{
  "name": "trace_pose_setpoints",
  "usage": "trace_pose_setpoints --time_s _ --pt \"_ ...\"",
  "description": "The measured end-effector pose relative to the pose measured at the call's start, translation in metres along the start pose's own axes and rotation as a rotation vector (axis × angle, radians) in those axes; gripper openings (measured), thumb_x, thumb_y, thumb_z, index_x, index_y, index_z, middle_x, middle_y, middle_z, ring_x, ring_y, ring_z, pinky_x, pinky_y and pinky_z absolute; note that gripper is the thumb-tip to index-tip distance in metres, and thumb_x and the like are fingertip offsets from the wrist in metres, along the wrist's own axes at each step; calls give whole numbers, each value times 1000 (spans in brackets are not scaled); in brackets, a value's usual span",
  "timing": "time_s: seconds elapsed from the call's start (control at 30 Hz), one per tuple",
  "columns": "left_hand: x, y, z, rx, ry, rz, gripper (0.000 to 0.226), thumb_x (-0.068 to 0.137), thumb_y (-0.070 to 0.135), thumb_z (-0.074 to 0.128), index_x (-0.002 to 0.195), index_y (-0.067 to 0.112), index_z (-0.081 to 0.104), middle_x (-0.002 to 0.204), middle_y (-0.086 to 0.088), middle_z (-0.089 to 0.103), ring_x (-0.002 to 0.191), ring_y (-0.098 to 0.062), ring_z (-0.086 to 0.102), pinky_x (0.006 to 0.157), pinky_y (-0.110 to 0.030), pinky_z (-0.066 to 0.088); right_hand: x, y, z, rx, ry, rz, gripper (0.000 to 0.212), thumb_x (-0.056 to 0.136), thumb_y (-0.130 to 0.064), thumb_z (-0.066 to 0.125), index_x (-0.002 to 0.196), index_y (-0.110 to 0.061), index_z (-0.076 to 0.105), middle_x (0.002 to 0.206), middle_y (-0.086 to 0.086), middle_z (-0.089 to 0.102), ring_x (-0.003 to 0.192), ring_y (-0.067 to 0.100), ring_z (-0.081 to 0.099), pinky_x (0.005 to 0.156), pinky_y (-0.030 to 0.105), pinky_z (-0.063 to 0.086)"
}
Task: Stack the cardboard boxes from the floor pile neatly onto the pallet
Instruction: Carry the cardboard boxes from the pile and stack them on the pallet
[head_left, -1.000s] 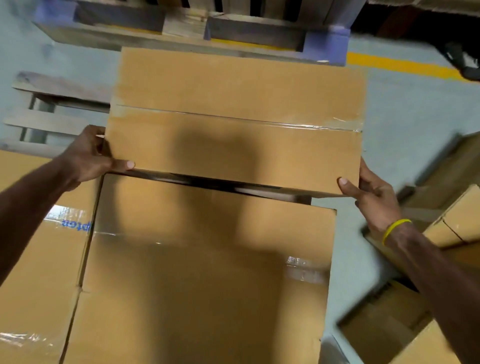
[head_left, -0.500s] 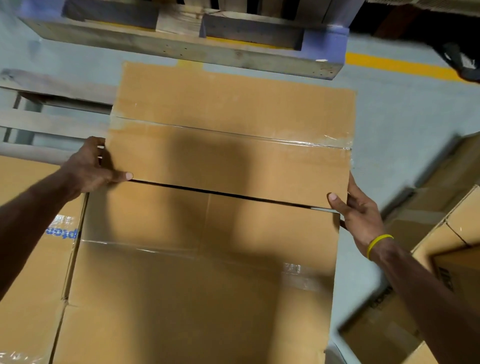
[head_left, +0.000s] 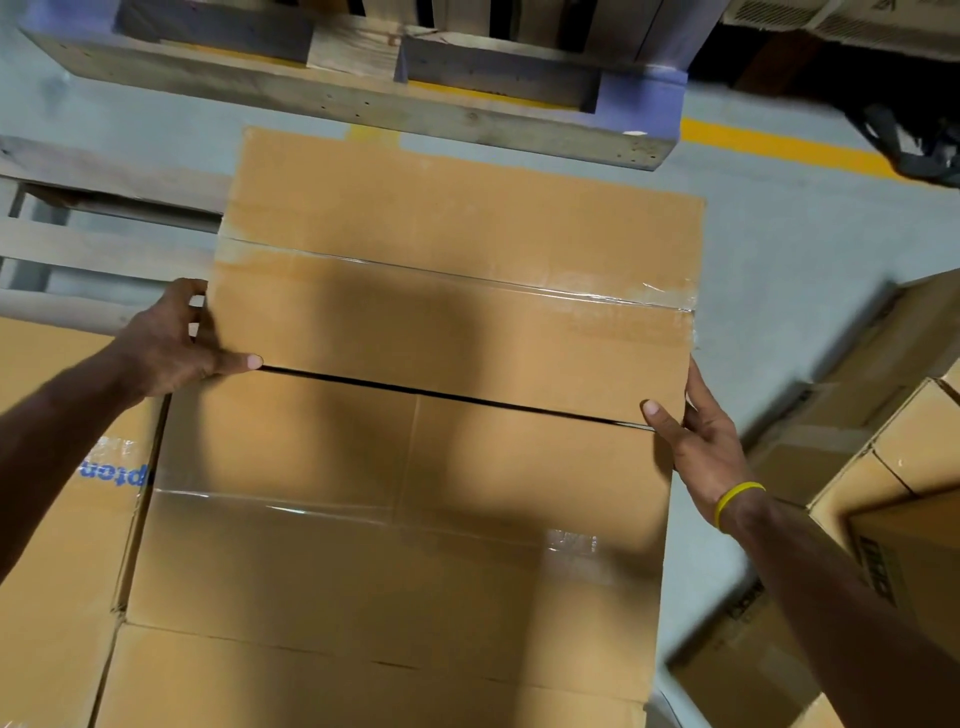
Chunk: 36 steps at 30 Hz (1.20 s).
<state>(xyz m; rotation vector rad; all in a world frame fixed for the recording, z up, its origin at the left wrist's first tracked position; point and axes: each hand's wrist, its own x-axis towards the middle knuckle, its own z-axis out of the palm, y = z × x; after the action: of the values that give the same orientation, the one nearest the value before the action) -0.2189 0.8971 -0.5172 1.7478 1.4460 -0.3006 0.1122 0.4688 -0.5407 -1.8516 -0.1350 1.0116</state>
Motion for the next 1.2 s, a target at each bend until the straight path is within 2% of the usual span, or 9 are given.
trace_pose_setpoints --time_s 0.1,0.2,0.27,0.33,0.43,0.57,0.67,0.77,1.2 --pt "-2 1 -2 29 -36 -14 111 60 19 99 151 22 34 130 -21 64 113 -41 64 97 -62 54 0 6 3 -37 26 9 58 100 -13 60 151 -33 42 136 -13 63 126 7 58 108 27 43" --pt "-5 1 -4 117 -47 -1 122 46 40 103 150 21 43 136 -15 64 125 -37 60 104 -59 49 -1 9 8 -65 92 73 41 98 -26 64 138 -20 55 90 -24 68 95 7 64 85 21 50" --pt "-8 2 -5 194 -43 10 108 40 52 97 134 14 59 133 -14 66 124 -35 60 104 -58 49 -1 12 10 -75 118 84 37 96 -29 67 129 -17 59 69 -29 62 74 -5 61 71 11 47" --pt "-9 2 -5 215 -38 7 98 38 58 92 120 11 67 122 -14 70 116 -35 63 101 -56 51 -2 14 11 -85 125 81 41 91 -34 73 128 -20 60 81 -24 67 77 -6 63 77 14 47" --pt "-10 4 -4 200 -41 19 103 35 63 97 118 10 68 115 -13 71 110 -34 64 97 -53 52 -3 15 12 -106 139 74 44 88 -36 76 127 -23 60 98 -9 71 84 -2 65 84 22 47" --pt "-11 1 -3 183 -10 15 96 40 56 92 121 9 67 113 -15 71 107 -36 64 92 -50 53 -4 16 13 -153 168 49 35 87 -40 76 118 -28 64 95 -5 71 81 5 64 81 23 47" --pt "-10 -1 -2 206 -6 23 89 37 64 90 105 11 69 99 -14 73 97 -36 67 82 -45 52 -4 14 14 -172 187 47 29 89 -37 75 113 -26 65 85 -8 66 67 -5 57 69 13 45" --pt "-10 0 -2 230 12 27 78 38 63 89 95 14 68 94 -12 73 93 -34 68 78 -42 50 -5 15 15 -188 213 41 29 88 -38 76 112 -24 67 83 -11 67 64 -7 58 72 20 44" --pt "-7 14 -4 434 10 -60 89 30 83 81 88 18 63 97 -10 68 99 -37 62 96 -57 52 -3 11 16 -276 258 94 36 84 -48 76 109 -23 68 81 -10 68 76 5 61 69 21 43"
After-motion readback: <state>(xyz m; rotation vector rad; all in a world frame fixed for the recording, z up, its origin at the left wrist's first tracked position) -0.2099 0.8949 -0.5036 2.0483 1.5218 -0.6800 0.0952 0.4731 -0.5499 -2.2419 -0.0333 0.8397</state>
